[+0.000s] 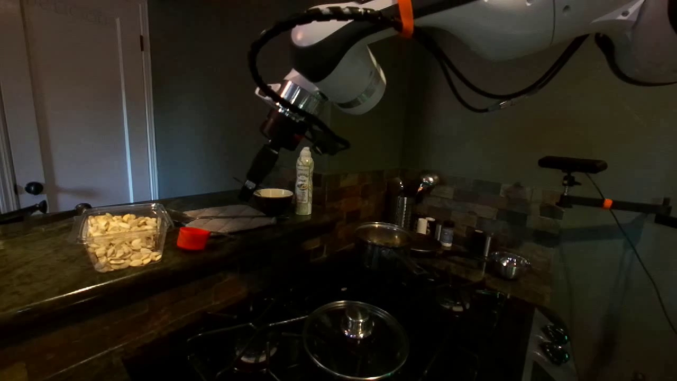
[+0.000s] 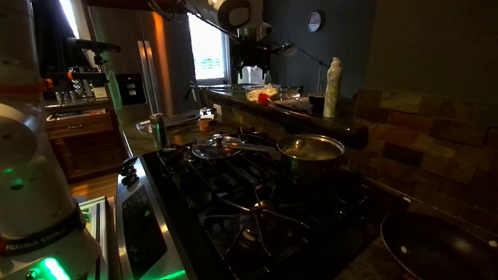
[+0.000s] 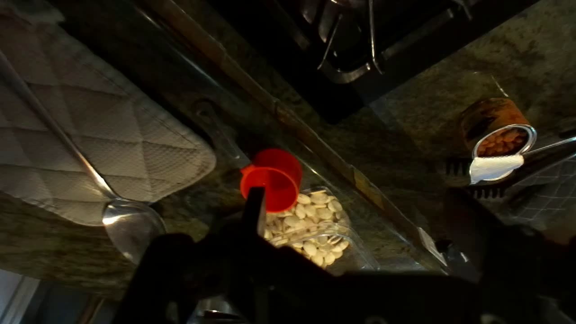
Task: Put the measuring cup in the silver pot on the right.
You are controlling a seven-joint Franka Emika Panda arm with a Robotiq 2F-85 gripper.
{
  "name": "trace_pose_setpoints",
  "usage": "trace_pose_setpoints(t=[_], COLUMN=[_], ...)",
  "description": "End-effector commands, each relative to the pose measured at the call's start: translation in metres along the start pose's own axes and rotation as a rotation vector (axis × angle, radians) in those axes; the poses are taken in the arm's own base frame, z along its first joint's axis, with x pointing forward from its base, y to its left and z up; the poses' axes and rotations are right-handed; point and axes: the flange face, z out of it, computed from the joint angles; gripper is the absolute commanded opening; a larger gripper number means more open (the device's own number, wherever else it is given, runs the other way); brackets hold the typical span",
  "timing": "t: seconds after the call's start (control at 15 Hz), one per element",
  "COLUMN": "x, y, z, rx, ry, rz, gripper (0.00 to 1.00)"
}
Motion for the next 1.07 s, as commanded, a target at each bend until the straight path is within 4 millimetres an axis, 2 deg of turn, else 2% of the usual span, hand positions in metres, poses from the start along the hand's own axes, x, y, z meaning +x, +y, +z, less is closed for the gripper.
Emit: trace_pose_setpoints(t=[0.0, 0.2, 0.47, 0.67, 0.73, 0.87, 0.93, 1.0], x=[0.030, 0.037, 0.045, 0.050, 0.052, 0.053, 0.053, 0.053], y=[0.000, 0.008, 0.012, 0.016, 0.017, 0.018, 0.019, 0.020], z=[0.045, 0.072, 0.095, 0.105, 0.107, 0.113, 0.115, 0.117], rx=[-0.015, -0.025, 0.005, 0.018, 0.024, 0.035, 0.037, 0.035], ry=[-0.008, -0.031, -0.031, -0.020, -0.024, -0.029, -0.029, -0.031], rz=[-0.130, -0.180, -0.217, -0.235, -0.240, -0.240, -0.238, -0.237], gripper=[1.00, 1.00, 1.00, 0.92, 0.82, 0.81, 0.76, 0.81])
